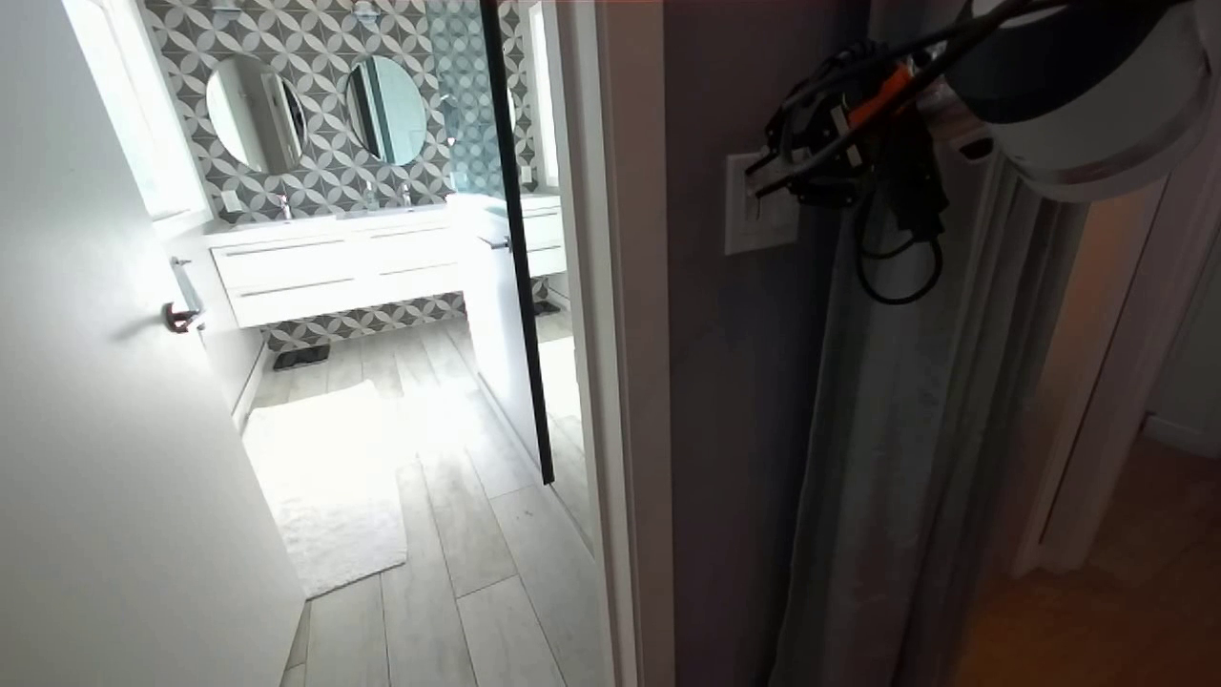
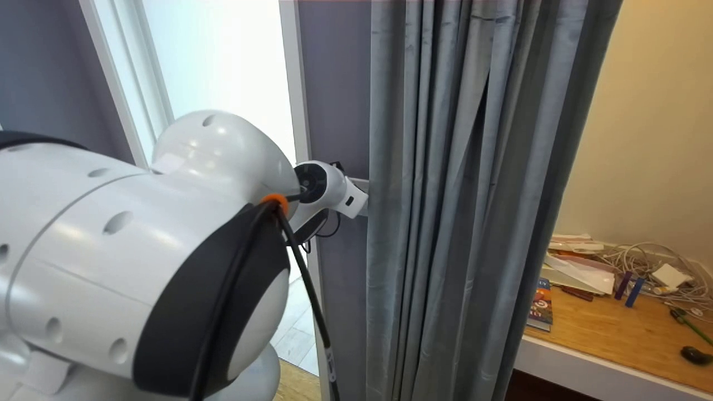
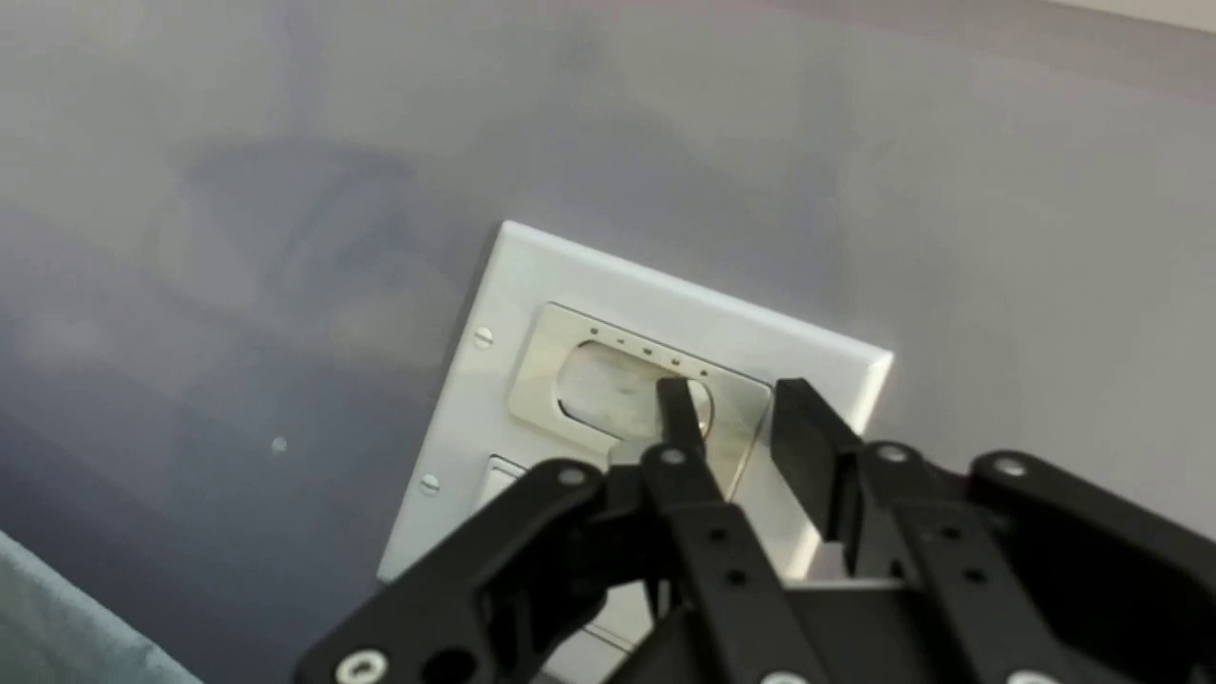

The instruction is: Flip the left light switch

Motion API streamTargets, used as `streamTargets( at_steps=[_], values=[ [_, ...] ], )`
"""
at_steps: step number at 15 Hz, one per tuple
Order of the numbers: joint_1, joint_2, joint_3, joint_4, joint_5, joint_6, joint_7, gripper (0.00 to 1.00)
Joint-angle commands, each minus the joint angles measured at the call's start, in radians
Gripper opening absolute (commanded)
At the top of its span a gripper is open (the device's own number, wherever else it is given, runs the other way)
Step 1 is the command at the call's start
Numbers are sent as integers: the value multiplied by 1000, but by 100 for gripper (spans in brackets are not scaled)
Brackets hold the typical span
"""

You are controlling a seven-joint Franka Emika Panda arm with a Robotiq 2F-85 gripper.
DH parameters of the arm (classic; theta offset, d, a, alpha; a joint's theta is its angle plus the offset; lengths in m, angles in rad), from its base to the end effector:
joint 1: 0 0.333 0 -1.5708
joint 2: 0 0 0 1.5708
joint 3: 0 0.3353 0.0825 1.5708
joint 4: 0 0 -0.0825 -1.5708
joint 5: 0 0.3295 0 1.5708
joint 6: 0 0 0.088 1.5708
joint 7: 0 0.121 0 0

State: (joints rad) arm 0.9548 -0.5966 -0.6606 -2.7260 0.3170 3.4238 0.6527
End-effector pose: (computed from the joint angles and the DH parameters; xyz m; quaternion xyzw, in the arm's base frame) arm 0.3820 0.0318 0.5351 -0.7566 0.3495 -0.3560 0.4228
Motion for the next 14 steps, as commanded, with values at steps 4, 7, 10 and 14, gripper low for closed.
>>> streamTargets(
  at_steps=[4, 7, 10, 14],
  values=[
    [-48, -8, 70, 40, 13, -29, 17, 20],
    [-75, -14, 90, 41, 17, -40, 17, 22],
    [-115, -34, 122, 35, 21, -75, 25, 24],
    [-165, -63, 161, 19, 23, -144, 51, 24]
  ],
)
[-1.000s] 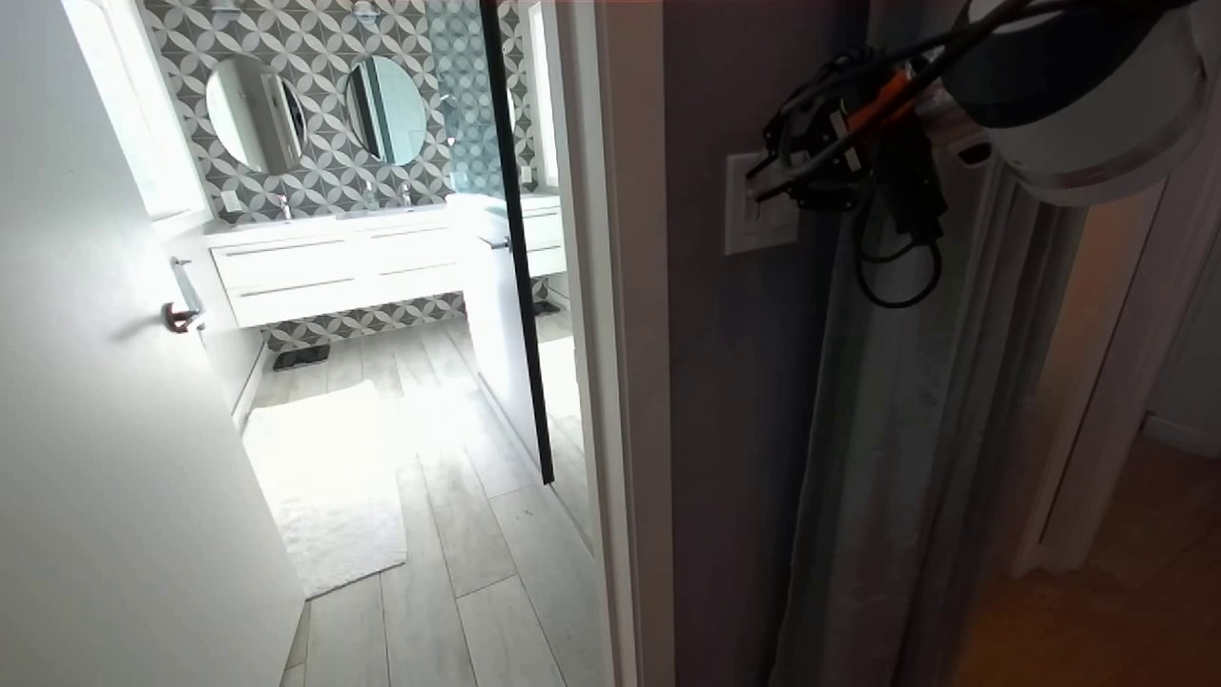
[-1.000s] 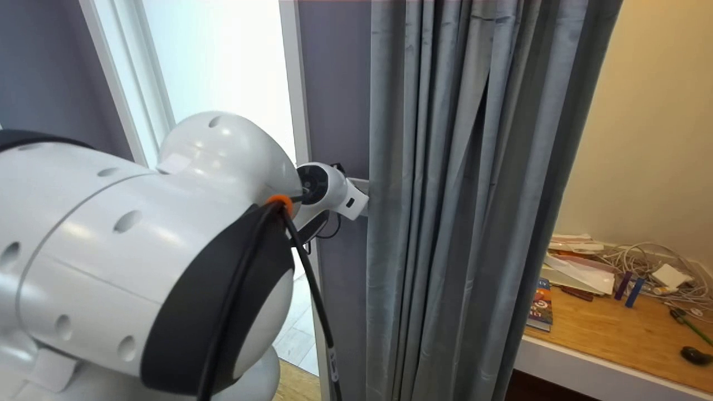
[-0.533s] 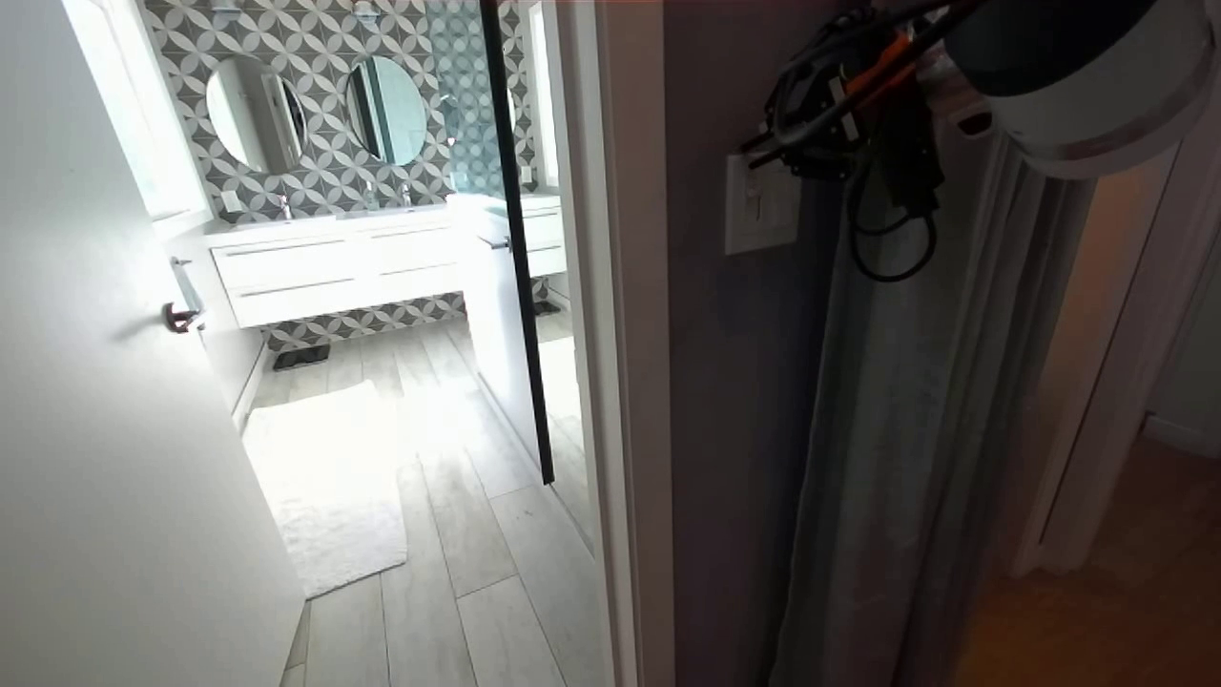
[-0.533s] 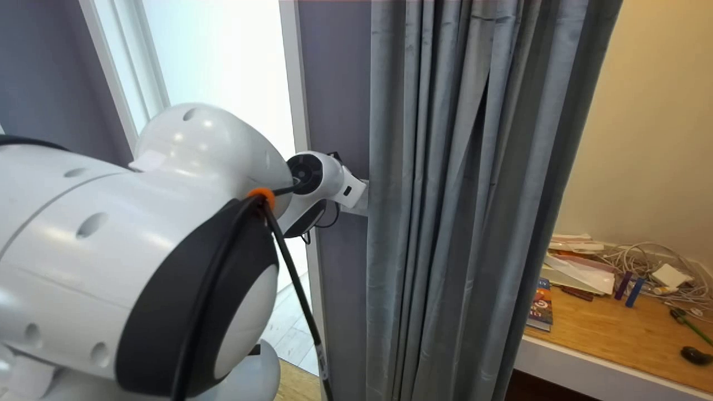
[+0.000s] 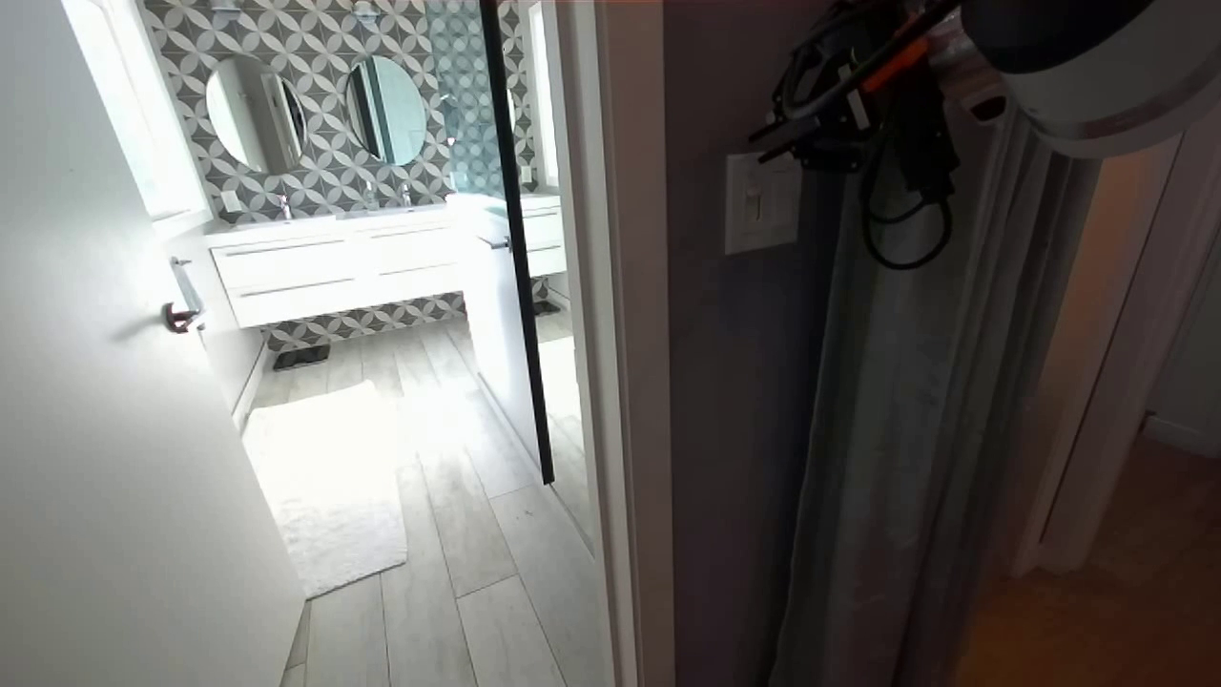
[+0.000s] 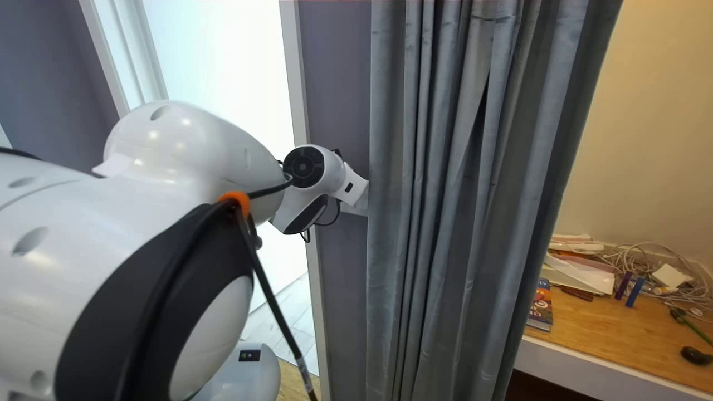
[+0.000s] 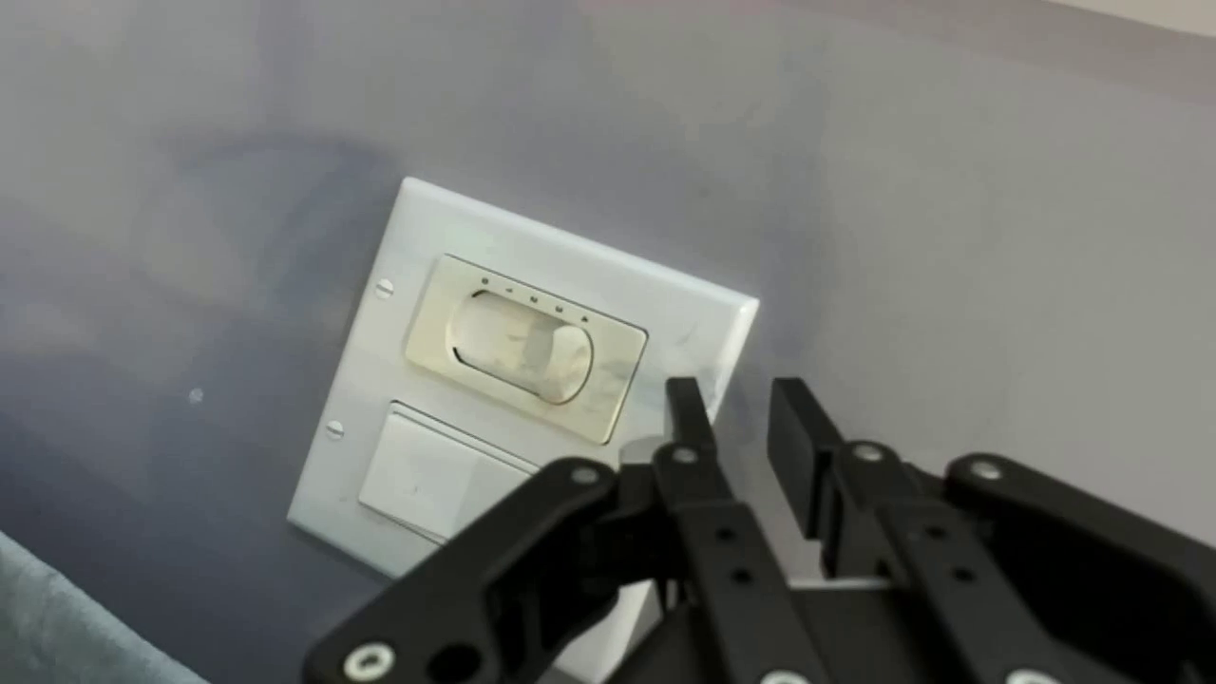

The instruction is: Flip the left light switch

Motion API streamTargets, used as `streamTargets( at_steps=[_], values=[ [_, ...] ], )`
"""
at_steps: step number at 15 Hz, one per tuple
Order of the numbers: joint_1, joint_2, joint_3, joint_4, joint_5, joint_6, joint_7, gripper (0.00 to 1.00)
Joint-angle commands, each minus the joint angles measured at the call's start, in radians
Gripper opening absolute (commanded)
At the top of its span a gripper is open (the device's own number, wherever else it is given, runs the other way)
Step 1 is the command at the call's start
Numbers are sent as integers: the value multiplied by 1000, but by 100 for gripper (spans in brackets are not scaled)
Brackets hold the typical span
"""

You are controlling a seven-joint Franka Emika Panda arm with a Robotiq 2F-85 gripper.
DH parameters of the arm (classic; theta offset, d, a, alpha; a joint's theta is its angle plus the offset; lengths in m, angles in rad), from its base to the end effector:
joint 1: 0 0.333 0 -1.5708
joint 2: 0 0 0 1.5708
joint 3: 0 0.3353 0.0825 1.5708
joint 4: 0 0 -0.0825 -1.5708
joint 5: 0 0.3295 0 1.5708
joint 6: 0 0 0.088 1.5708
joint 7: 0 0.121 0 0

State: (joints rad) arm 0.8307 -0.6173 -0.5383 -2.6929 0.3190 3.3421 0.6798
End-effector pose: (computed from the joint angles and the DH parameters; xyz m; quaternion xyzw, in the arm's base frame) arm 0.3736 0.0321 0.5637 -0.7539 0.3456 -0.3633 0.4245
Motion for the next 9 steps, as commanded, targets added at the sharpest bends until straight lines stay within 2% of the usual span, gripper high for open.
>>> streamTargets(
  at_steps=[1, 3, 5, 6, 9],
  values=[
    [-46, -49, 41, -17, 21, -84, 30, 24],
    [-57, -56, 43, -21, 20, -113, 44, 26],
    [-71, -49, 60, -18, 95, -133, 1, 27],
    [-67, -43, 42, -25, 59, -124, 39, 26],
    [-50, -34, 22, -29, 65, -103, 39, 26]
  ],
)
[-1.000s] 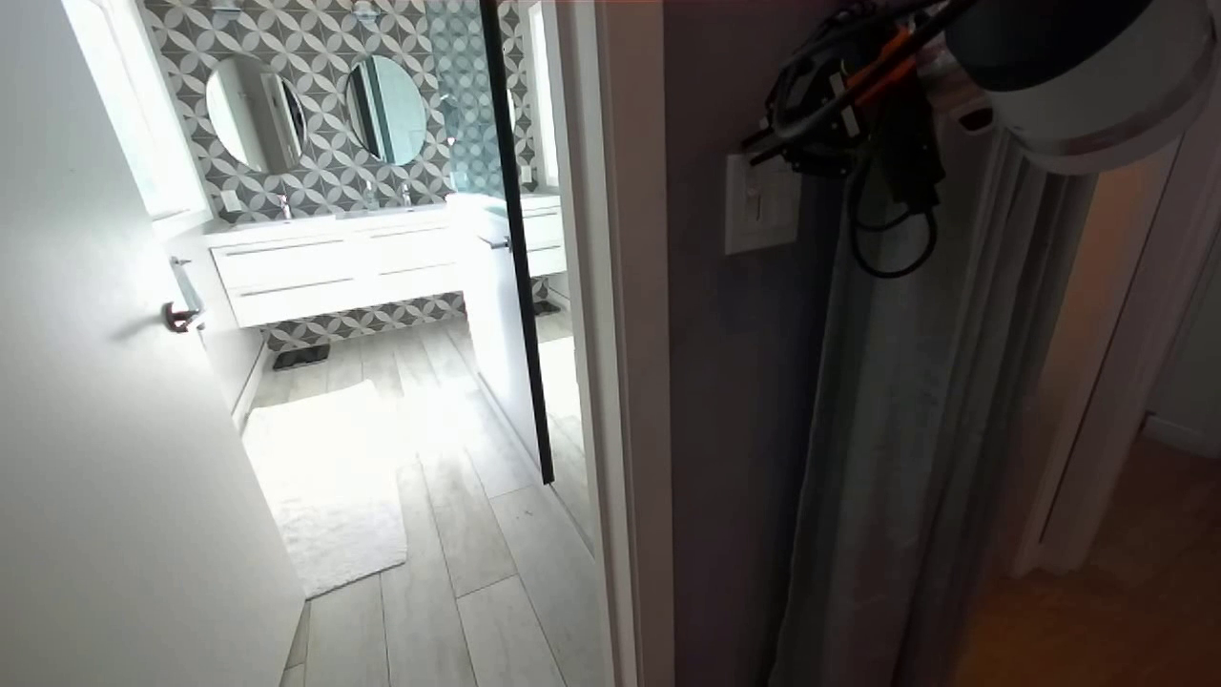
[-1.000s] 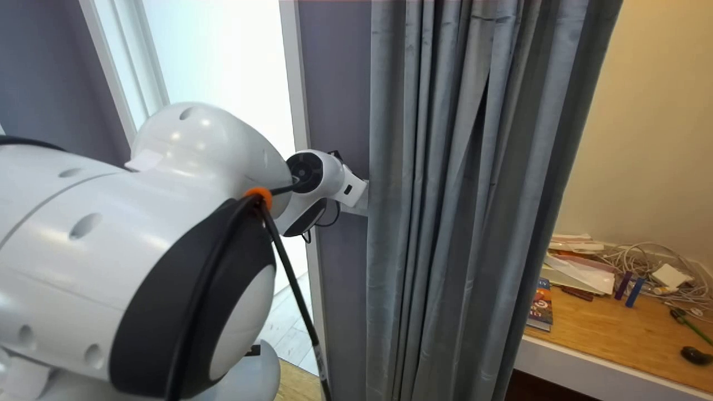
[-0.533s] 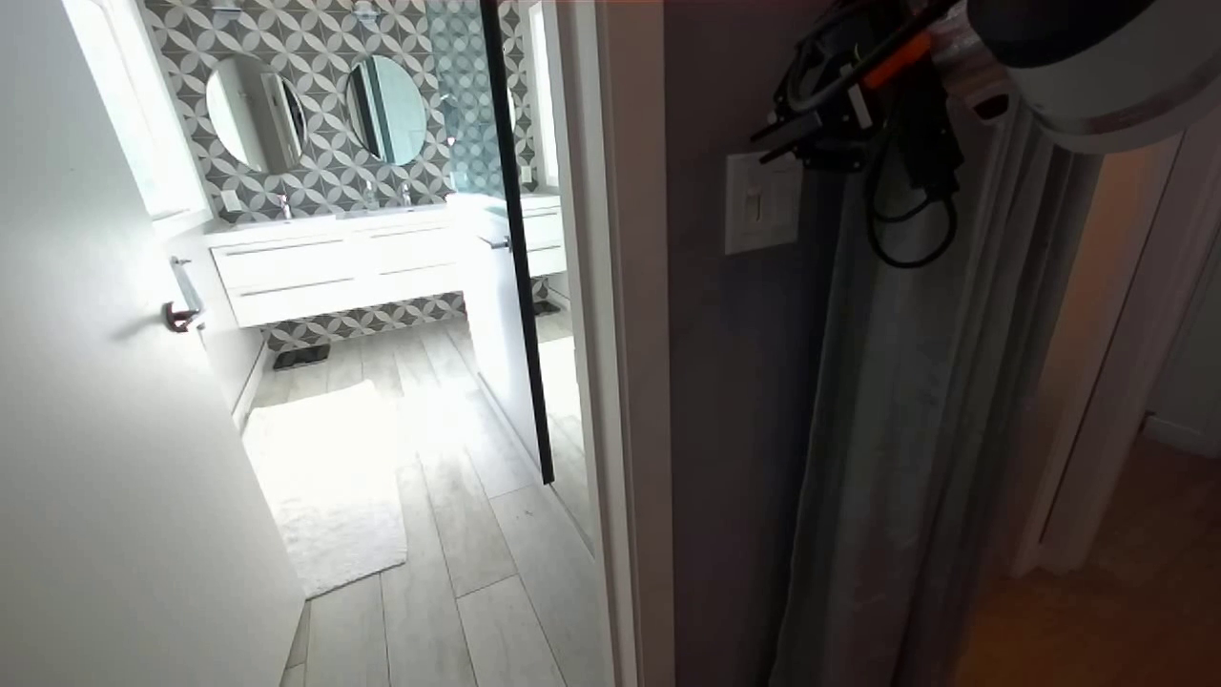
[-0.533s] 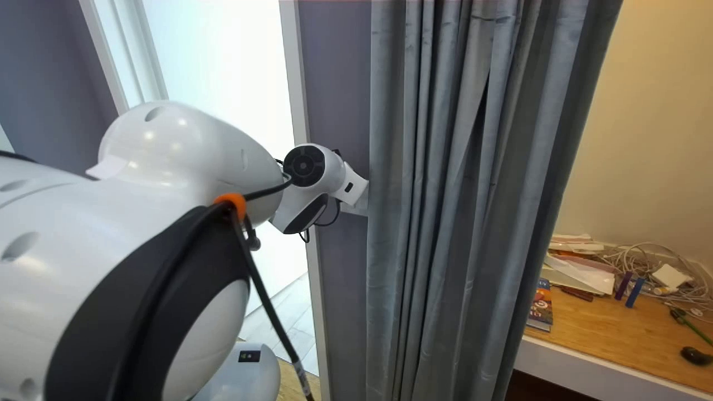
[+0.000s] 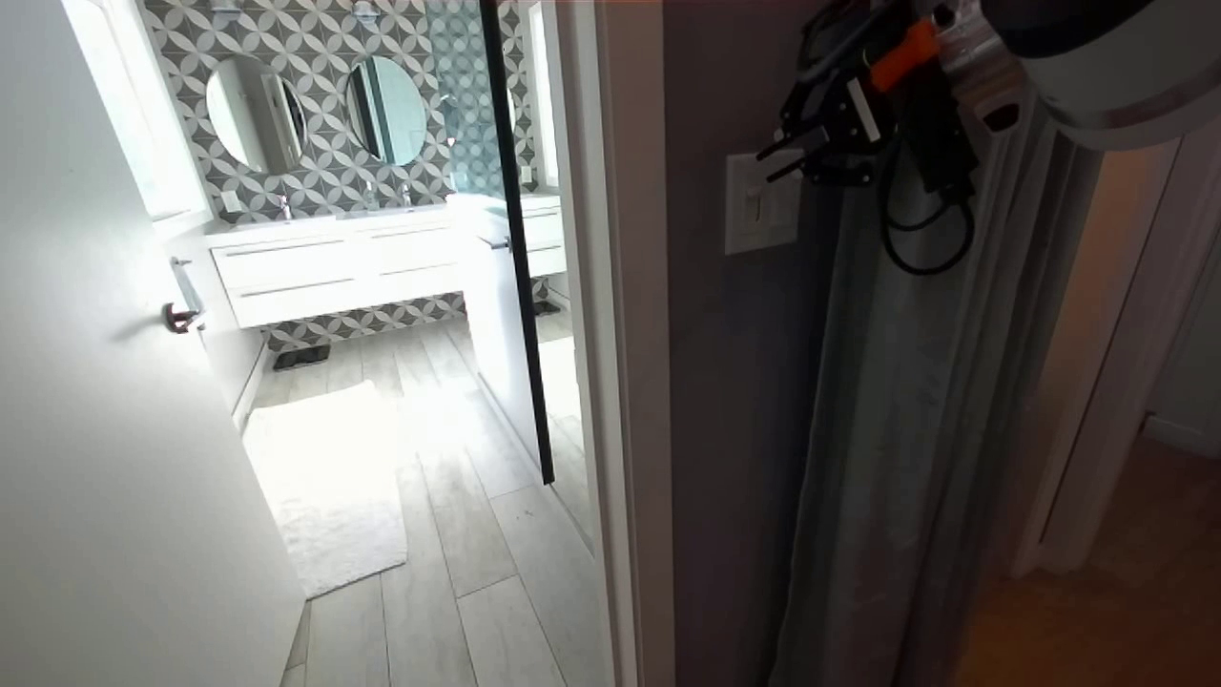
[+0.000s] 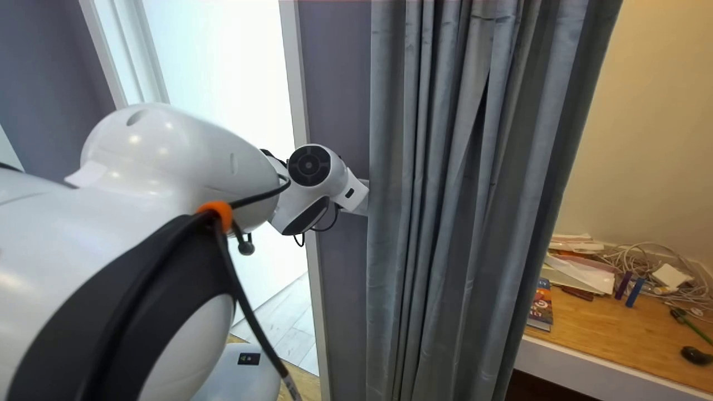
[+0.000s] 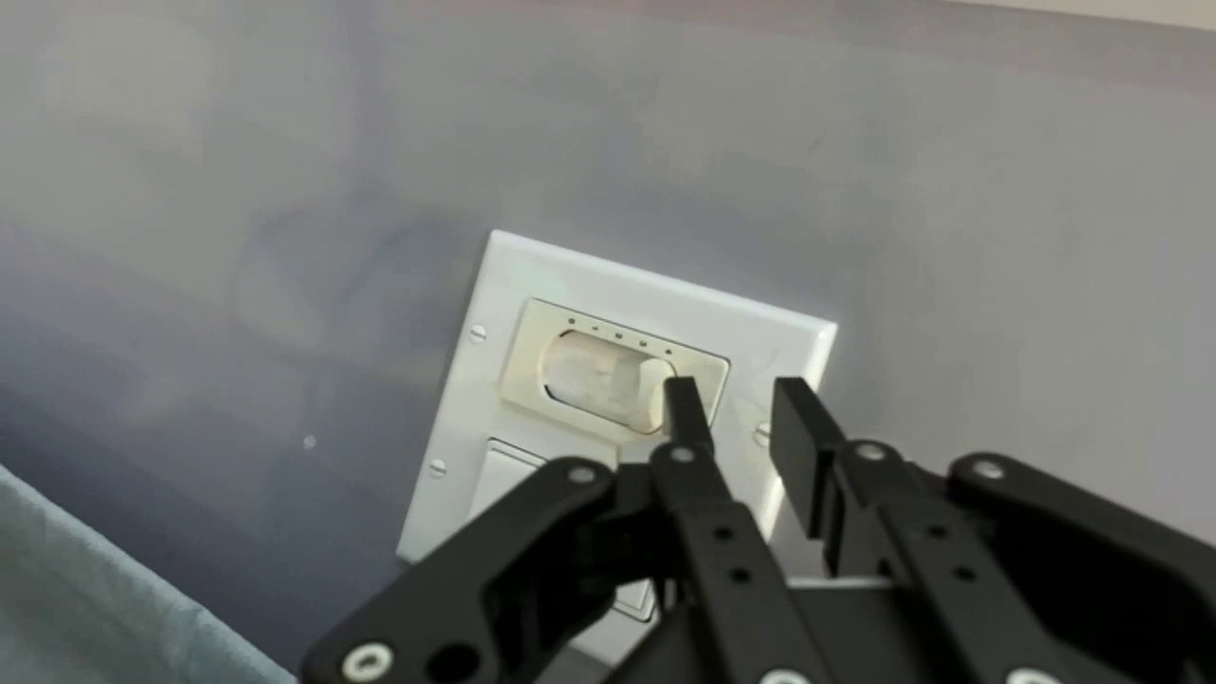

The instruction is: Flip the left light switch

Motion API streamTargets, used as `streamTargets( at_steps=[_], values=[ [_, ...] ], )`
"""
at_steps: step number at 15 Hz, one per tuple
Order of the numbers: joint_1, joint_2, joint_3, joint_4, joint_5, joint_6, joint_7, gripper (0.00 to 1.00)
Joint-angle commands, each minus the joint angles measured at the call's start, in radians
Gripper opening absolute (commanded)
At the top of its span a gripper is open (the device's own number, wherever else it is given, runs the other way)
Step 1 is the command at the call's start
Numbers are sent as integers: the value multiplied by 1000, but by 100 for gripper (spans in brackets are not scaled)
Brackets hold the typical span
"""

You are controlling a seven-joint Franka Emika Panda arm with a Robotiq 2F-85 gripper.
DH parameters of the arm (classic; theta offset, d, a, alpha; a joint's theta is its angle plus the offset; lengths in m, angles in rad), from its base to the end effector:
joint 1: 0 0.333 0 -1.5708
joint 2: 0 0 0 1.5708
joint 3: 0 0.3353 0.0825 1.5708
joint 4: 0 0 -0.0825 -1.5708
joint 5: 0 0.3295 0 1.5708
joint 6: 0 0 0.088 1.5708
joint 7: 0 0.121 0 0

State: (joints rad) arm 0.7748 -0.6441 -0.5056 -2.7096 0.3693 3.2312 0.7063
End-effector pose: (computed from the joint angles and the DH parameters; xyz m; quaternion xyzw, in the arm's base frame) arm 0.3663 0.0264 0.5518 -0.7625 0.3761 -0.3146 0.4220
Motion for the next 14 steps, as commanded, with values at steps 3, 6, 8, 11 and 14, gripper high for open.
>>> streamTargets(
  at_steps=[3, 6, 8, 11, 14],
  values=[
    [14, -4, -28, -19, 14, 11, 13, 21],
    [36, -7, -52, -19, 15, 28, 10, 20],
    [65, -7, -74, -16, 16, 36, 10, 20],
    [104, -4, -106, -15, 15, 49, 9, 21],
    [141, -5, -137, -11, 10, 69, 6, 20]
  ],
)
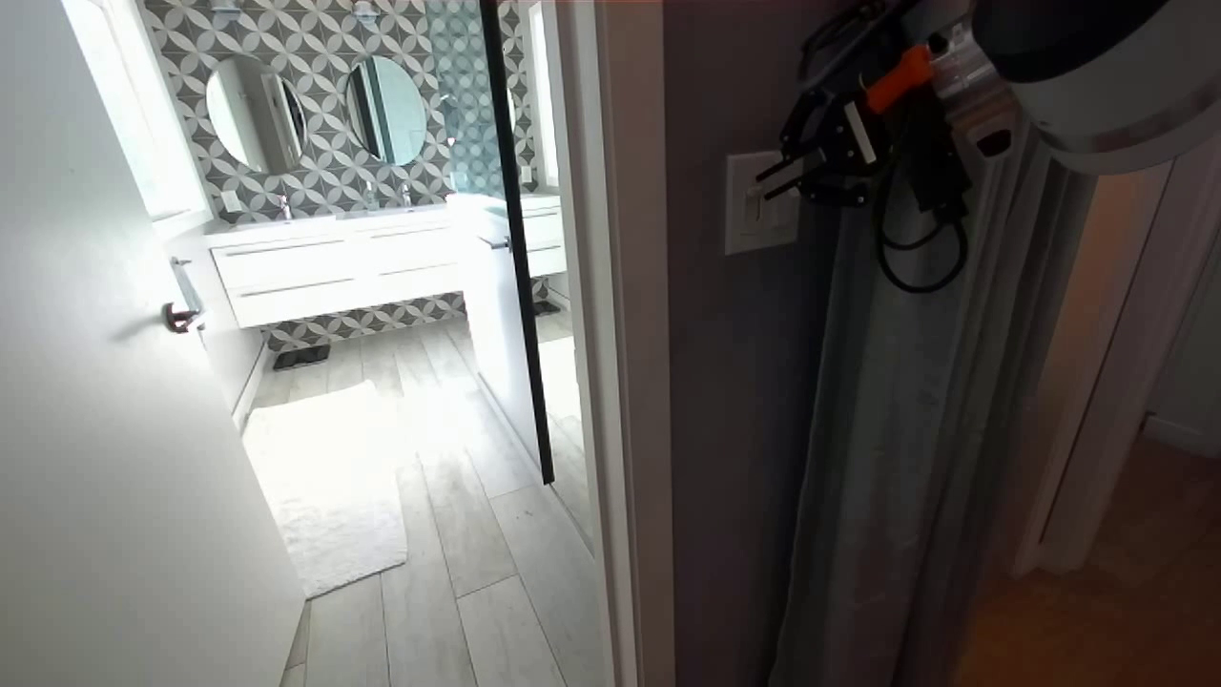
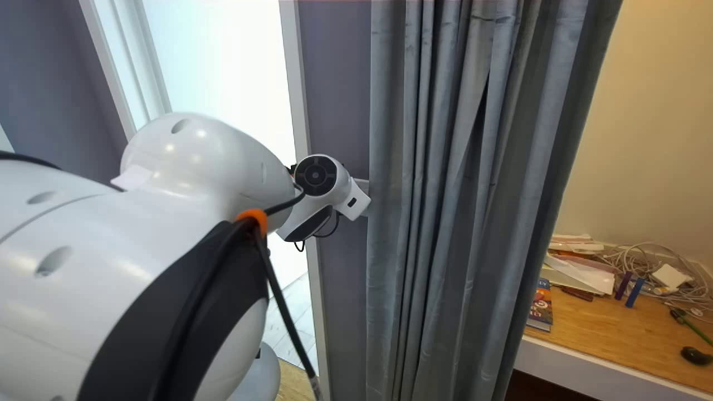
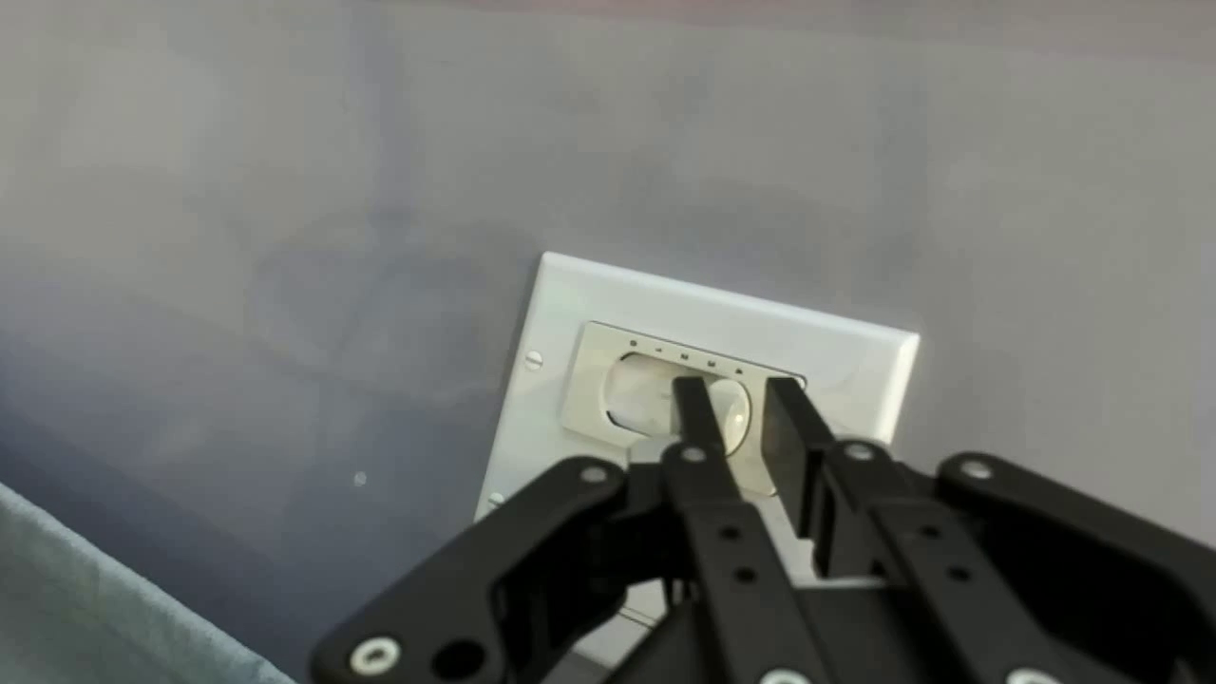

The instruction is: Flip the left light switch

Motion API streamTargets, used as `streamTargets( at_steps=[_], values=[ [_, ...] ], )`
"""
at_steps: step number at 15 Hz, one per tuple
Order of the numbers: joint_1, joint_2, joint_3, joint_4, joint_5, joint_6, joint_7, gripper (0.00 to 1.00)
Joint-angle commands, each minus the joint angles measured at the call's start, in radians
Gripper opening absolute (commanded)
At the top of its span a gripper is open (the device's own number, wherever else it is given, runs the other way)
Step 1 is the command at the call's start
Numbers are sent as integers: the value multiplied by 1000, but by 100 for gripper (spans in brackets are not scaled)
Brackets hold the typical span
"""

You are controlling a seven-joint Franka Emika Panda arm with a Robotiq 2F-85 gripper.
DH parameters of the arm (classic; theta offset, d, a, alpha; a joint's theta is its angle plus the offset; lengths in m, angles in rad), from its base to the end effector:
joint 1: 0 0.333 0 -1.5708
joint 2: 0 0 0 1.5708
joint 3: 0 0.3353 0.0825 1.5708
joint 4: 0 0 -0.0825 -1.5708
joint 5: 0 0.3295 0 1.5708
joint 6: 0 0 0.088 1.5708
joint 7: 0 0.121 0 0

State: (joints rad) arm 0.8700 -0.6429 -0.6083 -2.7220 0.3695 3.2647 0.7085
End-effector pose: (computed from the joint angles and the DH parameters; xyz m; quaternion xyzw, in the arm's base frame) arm 0.3740 0.0209 0.5344 -0.7576 0.3905 -0.2956 0.4315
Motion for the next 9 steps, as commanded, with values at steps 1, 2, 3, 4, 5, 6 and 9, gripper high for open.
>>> streamTargets(
  at_steps=[1, 2, 3, 4, 5, 6, 9],
  values=[
    [58, -6, -45, 3, 8, 45, 2, 19],
    [71, -8, -58, 4, 6, 54, 0, 20],
    [81, -6, -67, 6, 5, 67, 1, 18],
    [95, -7, -80, 7, 3, 76, 0, 19],
    [107, -5, -91, 7, 1, 87, 0, 19],
    [119, -6, -102, 5, 0, 94, -1, 20],
    [147, -4, -131, 8, -3, 114, -2, 21]
  ],
)
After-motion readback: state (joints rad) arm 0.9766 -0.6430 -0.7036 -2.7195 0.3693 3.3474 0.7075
